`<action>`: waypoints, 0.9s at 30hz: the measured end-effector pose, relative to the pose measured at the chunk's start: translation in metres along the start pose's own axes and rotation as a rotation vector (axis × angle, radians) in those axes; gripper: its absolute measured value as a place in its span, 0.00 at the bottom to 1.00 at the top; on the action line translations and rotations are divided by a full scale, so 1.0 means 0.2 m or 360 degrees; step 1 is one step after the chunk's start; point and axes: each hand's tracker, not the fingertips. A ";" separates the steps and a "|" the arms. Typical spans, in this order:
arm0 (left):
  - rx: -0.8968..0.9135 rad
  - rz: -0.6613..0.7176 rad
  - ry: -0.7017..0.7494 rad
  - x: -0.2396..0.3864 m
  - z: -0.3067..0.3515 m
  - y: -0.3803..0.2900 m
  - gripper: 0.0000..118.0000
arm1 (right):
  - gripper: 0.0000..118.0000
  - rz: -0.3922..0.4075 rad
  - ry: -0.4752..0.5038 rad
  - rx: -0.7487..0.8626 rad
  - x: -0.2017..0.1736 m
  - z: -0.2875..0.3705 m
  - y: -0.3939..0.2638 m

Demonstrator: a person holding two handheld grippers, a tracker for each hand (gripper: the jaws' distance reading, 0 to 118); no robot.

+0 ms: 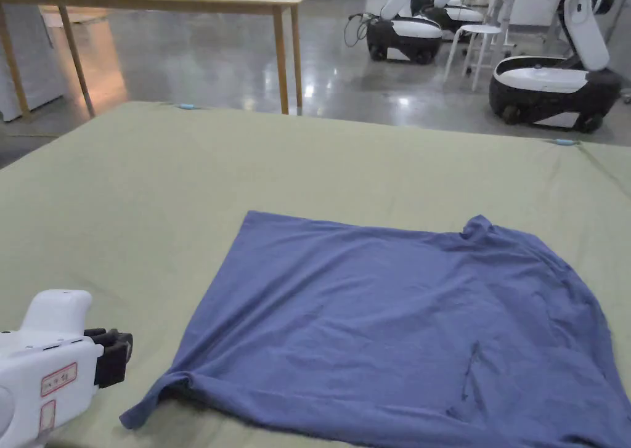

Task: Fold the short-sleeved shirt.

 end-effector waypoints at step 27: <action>-0.0319 -0.0091 -0.0081 0.14 -0.24 -0.07 0.02 | 0.90 0.0238 0.0141 -0.0315 -0.15 -0.19 -0.01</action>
